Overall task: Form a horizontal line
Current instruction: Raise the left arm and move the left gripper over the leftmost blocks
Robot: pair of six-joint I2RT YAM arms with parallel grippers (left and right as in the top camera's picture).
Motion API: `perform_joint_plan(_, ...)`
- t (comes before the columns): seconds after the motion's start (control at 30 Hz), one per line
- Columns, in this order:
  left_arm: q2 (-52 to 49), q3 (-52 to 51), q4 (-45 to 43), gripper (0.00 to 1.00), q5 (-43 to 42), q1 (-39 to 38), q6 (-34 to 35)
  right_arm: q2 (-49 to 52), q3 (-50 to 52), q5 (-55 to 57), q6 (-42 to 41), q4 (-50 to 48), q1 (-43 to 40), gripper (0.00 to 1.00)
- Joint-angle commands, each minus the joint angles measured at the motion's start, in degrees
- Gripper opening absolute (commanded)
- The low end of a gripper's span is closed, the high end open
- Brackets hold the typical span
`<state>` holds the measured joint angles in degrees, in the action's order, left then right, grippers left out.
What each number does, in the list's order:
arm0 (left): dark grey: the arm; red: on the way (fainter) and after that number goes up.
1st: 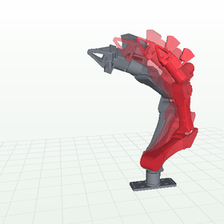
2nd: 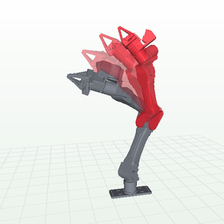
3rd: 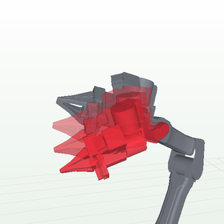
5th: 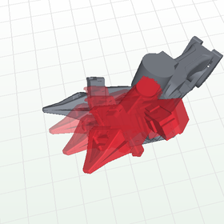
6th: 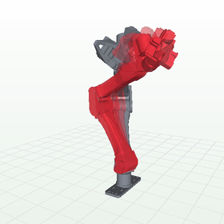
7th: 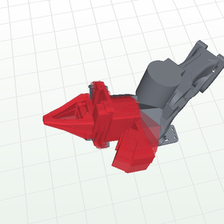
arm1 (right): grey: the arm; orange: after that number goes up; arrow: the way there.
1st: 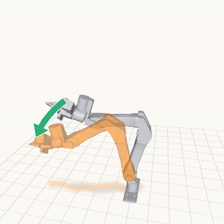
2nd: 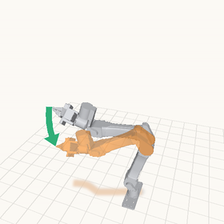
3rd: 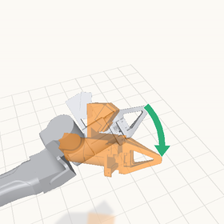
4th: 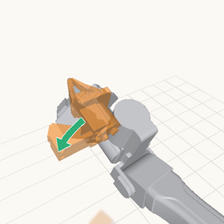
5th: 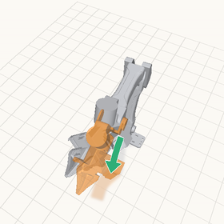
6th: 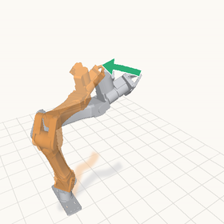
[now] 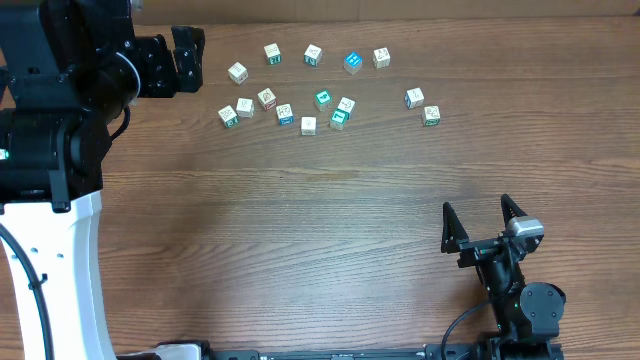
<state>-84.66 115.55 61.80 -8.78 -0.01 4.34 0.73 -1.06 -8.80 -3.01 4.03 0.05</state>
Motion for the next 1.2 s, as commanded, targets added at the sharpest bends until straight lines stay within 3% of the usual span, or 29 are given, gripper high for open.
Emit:
perform_joint_plan(0.0, -0.46, 1.29, 0.17, 1.00, 0.37, 0.09, -0.04, -0.57, 0.61, -0.31, -0.35, -0.26, 0.31, 1.00)
perform_joint_plan(1.17, -0.46, 1.29, 1.42, 1.00, 0.37, 0.09, -0.04, -0.57, 0.61, -0.31, -0.35, -0.28, 0.31, 1.00)
